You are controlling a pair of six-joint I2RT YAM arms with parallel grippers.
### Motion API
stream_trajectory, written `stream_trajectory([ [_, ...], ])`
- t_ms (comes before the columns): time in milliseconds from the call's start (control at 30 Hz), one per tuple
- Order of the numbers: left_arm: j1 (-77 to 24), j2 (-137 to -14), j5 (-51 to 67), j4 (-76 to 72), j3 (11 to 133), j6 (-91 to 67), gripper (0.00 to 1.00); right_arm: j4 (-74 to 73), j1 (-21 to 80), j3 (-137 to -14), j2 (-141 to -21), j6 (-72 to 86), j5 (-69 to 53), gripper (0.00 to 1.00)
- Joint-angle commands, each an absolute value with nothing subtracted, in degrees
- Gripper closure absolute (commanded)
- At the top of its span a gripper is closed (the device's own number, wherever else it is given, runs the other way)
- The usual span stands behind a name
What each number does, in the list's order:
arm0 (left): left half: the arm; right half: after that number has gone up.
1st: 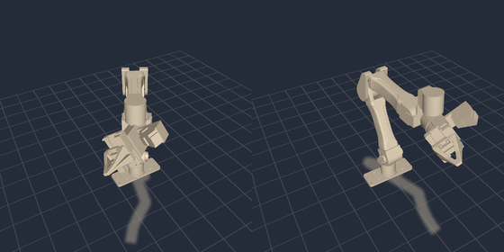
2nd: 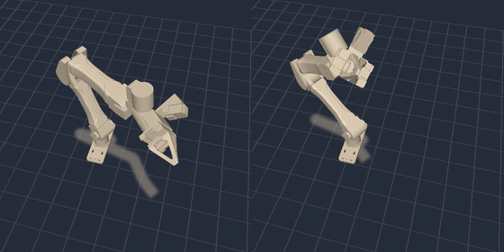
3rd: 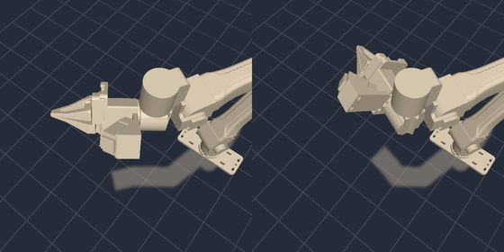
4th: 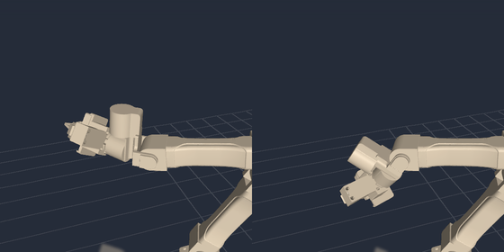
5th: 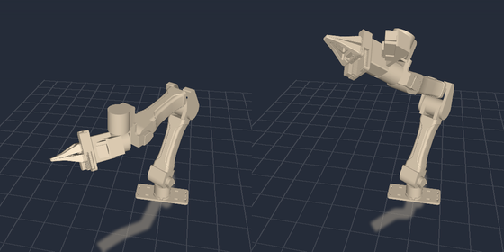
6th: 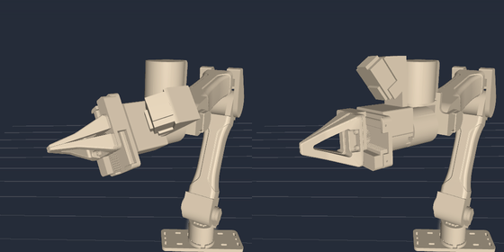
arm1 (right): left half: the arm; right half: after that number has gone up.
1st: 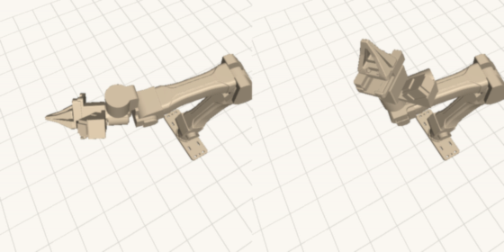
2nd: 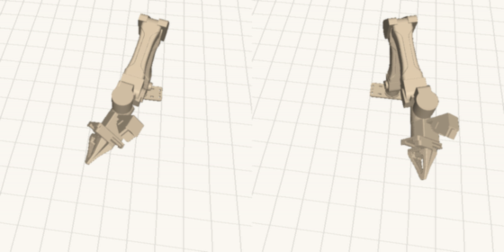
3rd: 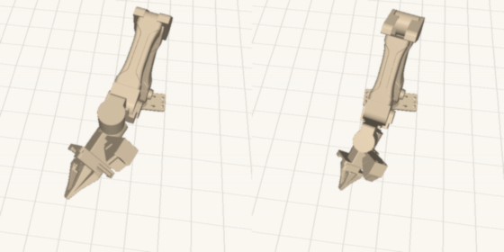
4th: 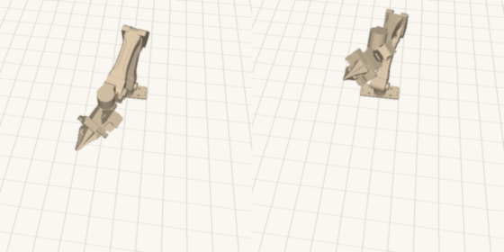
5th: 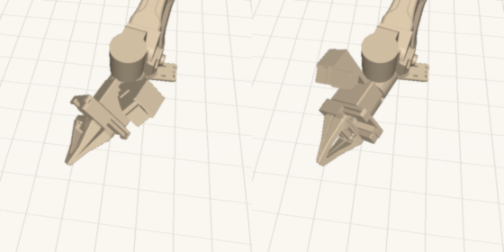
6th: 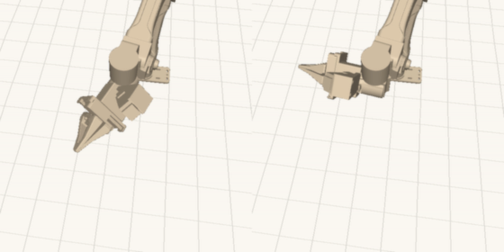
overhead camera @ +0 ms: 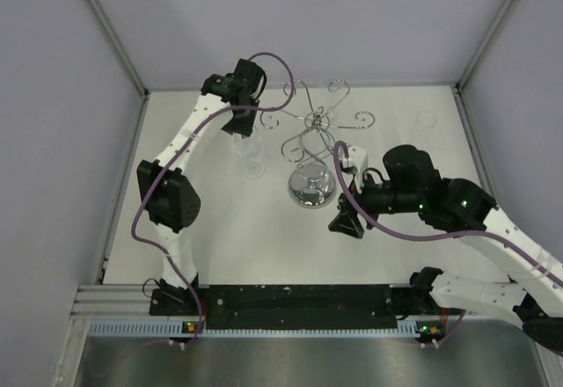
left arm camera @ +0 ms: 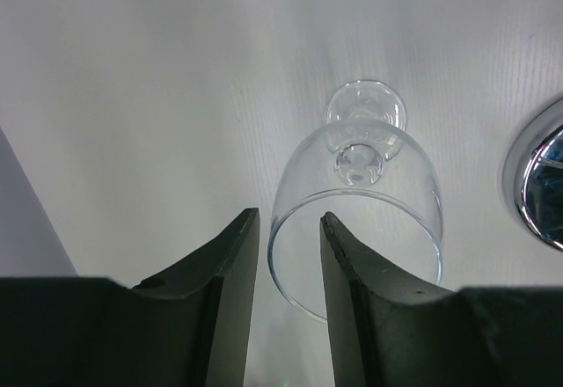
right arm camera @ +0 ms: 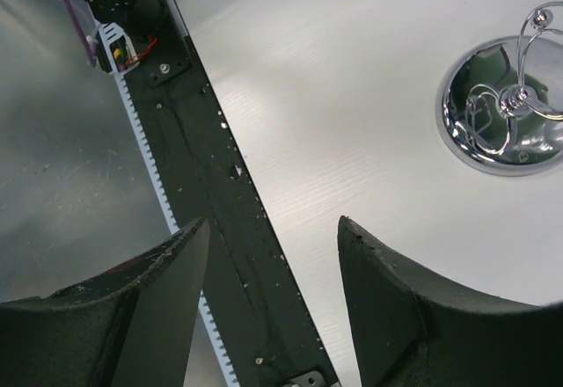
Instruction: Take the wine glass off the wine glass rack
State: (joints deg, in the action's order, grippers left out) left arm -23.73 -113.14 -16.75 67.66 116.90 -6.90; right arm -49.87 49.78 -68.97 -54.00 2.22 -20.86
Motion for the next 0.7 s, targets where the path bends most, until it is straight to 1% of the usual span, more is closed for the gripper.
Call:
stream_trajectory([
  [0,-24.26,-110.13,-15.29,67.41,119.00,-6.68,0.59,-47.46,50.18,-68.73,-53.61,2.81,-21.80,0.39],
  [567,-24.26,-103.80,-13.36,67.06,120.76,-7.12,0.55,-47.11,50.10,-70.75,-54.14,5.36,-21.09,0.39],
  [667,-24.26,-101.96,-13.45,67.23,120.85,-7.12,0.54,-46.93,50.10,-71.71,-54.14,6.50,-19.17,0.39],
])
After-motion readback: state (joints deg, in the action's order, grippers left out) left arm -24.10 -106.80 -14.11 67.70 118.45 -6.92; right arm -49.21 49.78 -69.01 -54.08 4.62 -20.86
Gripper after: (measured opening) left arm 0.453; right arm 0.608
